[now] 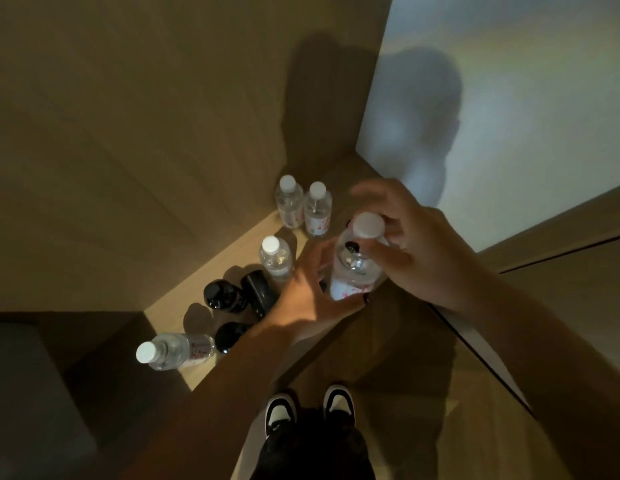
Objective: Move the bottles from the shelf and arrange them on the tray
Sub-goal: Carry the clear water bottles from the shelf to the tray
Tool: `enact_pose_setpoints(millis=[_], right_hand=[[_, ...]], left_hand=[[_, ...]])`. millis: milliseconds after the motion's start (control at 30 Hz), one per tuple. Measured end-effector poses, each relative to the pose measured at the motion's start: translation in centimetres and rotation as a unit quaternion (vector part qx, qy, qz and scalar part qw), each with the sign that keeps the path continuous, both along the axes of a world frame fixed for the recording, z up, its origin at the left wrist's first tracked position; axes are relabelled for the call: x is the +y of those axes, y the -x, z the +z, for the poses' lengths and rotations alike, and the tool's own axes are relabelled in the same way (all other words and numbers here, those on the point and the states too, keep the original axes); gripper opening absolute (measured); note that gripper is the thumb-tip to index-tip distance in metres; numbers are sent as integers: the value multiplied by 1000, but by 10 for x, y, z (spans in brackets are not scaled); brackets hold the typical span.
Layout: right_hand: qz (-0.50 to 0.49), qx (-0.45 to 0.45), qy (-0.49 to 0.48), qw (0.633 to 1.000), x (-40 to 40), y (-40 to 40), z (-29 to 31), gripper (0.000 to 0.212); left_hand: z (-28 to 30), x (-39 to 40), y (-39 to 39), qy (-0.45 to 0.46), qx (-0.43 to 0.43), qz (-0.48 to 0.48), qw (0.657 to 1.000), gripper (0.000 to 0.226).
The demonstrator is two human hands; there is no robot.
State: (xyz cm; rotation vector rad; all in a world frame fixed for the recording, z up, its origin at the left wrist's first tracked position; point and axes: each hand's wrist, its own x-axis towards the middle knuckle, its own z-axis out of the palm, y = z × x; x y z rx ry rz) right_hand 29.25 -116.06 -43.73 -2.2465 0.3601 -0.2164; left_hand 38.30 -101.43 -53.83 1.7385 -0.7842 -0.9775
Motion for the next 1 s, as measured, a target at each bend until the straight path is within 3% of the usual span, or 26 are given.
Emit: enact_pose_setpoints(millis=[100,200,333,500,600,700,867,1000], right_hand=[[-8,2,-69,998,2,-19,30,61],[-19,-14,-135,991,8,-38,33,64],[-39,-9,-202,979,26,-67,7,63],[25,96,-123,987,28,-100,-24,57],[-12,126,-65,990,25,-111,-48,47],[-40,157,-87,983,39,-128,-93,45],[-44,243,-48,968,66,-138,-168,66],[-106,207,-114,966,74,-140,-187,51]], left_hand=[[7,-3,-10,80,-13,10,997,88],[8,7,-28,103,-34,54,993,86],[3,32,-44,-5,-46,152,987,68],[-18,77,-56,-79,-25,236,968,49],[-29,103,-62,-94,-11,315,944,43],[-31,113,-73,-111,-18,344,932,41],[-36,112,-83,-119,-3,370,921,33],[-39,114,-82,-131,10,381,915,41]])
